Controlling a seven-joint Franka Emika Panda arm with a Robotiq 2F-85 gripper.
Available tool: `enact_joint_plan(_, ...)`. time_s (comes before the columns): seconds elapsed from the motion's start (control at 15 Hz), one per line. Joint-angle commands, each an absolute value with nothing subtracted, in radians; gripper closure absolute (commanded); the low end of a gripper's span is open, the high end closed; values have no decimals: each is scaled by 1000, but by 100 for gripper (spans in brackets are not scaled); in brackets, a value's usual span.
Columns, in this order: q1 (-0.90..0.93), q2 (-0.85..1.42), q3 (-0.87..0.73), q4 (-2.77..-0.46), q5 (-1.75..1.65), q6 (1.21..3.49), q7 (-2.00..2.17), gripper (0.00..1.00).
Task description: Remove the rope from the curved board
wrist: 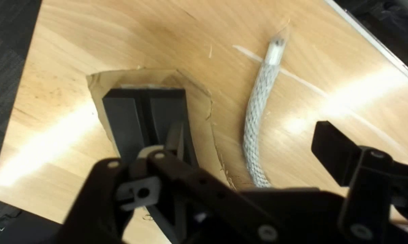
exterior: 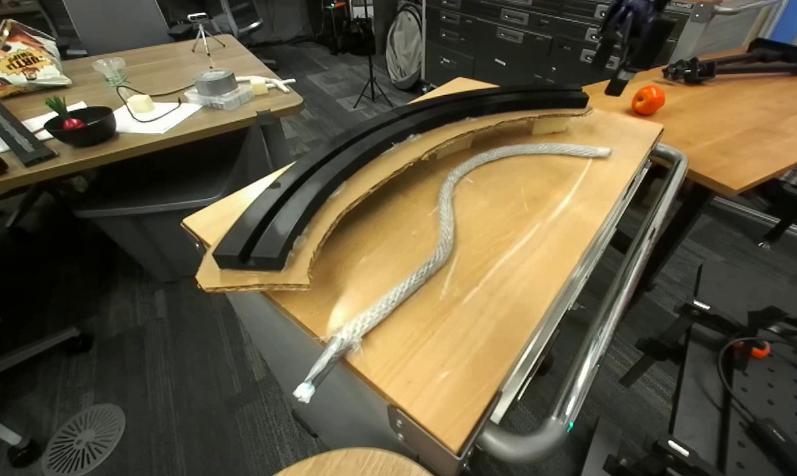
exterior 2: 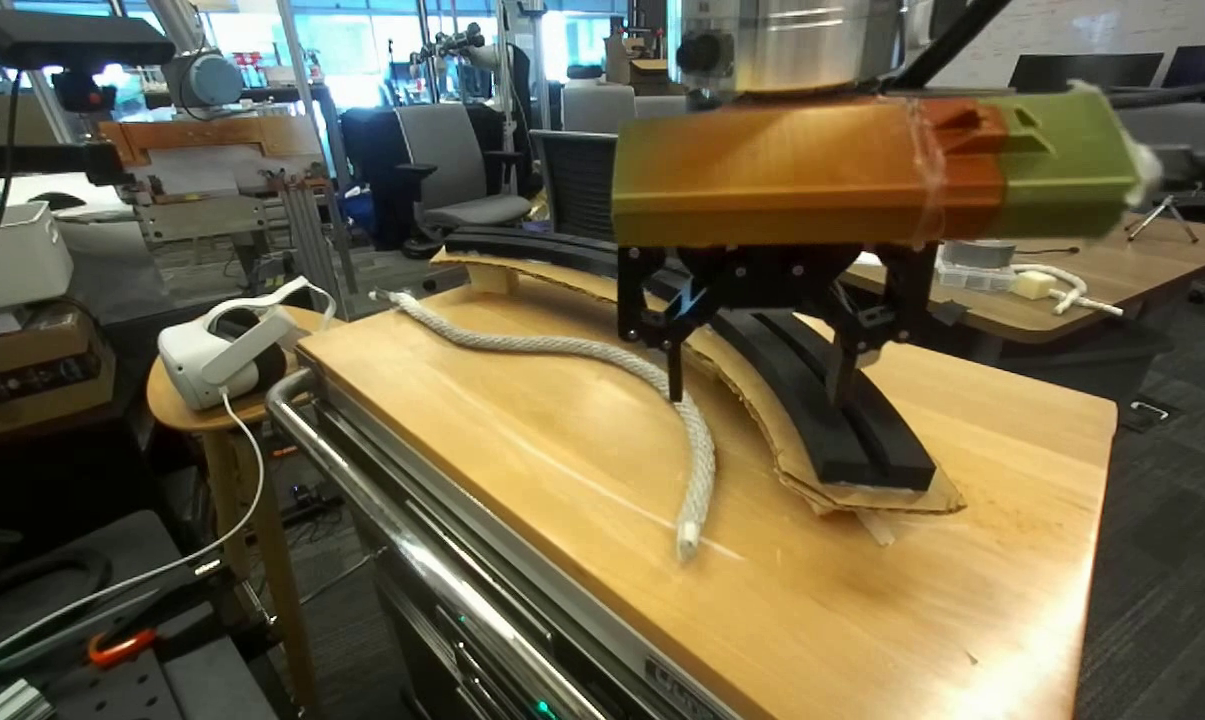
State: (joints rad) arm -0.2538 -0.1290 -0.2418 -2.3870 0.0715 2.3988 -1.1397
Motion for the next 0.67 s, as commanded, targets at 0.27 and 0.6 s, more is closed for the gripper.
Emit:
enact_joint_plan(0.27,-238,-168,-278,-2422,93,2399,-1176,0)
enact_joint_plan(0.6,-237,-167,-278,-2424,93,2400,-1176,0)
